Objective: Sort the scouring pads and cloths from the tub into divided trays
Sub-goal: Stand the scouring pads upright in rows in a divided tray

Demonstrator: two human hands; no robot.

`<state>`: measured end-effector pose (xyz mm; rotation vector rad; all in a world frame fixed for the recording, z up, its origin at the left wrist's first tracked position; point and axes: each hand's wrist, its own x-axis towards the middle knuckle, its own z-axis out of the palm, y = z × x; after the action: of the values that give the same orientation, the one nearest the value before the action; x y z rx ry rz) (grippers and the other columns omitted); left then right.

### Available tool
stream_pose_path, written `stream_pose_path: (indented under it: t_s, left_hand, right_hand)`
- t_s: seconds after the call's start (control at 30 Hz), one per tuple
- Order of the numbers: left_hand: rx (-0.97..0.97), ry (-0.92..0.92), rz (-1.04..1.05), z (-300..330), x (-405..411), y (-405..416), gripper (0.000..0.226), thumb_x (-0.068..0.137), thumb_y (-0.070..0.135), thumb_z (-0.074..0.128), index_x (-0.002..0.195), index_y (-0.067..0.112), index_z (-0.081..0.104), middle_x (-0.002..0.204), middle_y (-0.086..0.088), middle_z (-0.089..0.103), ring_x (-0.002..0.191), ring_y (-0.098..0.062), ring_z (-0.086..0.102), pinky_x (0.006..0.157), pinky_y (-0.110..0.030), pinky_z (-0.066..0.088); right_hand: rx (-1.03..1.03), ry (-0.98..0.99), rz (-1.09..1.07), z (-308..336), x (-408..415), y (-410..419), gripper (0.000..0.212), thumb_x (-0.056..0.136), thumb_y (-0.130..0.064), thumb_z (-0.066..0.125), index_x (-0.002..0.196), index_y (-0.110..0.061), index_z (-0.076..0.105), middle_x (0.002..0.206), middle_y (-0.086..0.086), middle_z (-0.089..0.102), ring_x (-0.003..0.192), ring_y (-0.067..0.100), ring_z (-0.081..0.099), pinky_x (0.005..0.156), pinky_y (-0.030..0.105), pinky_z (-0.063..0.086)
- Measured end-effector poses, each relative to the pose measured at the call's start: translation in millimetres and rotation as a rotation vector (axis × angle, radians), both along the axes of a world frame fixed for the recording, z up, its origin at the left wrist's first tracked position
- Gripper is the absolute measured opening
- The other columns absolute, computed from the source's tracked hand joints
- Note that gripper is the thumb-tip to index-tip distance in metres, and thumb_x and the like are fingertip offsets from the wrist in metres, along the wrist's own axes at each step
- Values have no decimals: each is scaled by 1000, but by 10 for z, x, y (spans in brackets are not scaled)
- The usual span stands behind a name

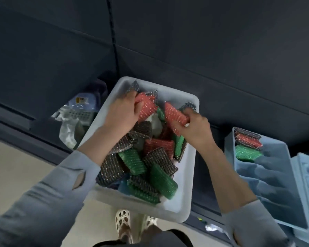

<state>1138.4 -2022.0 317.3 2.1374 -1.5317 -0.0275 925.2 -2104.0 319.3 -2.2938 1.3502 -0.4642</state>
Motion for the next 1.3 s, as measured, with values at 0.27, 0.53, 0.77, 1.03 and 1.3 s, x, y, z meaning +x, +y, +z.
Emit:
stream_pose_path:
  t_s: [0.27,0.53,0.77,1.03,1.3]
  left_hand:
    - [399,-105,-44,-286,140,-814,54,90,21,65,134,5,38,130,-19,54,123,-36,49,99,-45,43]
    - [100,146,-10,-67,-16,-613,58,90,23,66,136,20,30,110,-4,62,86,-24,65,74,-36,49]
    - [-25,1130,68,125,-140,-292,51,89,56,54,130,28,45,119,9,61,111,-10,59,101,-32,45]
    - [-102,1044,61,-25,245,-19,26,81,30,78,101,31,63,96,7,74,90,-7,71,84,-32,55]
    - [-106,1108,161,-131,462,201,41,90,23,68,126,13,51,107,7,68,87,1,67,69,-17,53]
  right_hand:
    - [61,-43,-174,67,37,-417,35,88,-42,66,90,-9,57,76,5,66,72,27,62,74,41,52]
    - [408,-446,-100,64,99,-490,20,97,-20,58,113,-10,52,98,7,65,85,17,62,75,33,53]
    - [529,-637,17,33,444,-417,35,93,-14,65,124,-13,50,98,6,70,91,16,67,76,24,55]
    - [106,-166,10,-123,757,-450,30,95,-32,59,121,-18,62,107,3,70,99,23,65,89,34,51]
    - [59,561,40,-357,887,-514,43,89,-16,61,130,-14,50,118,16,61,110,39,59,84,41,50]
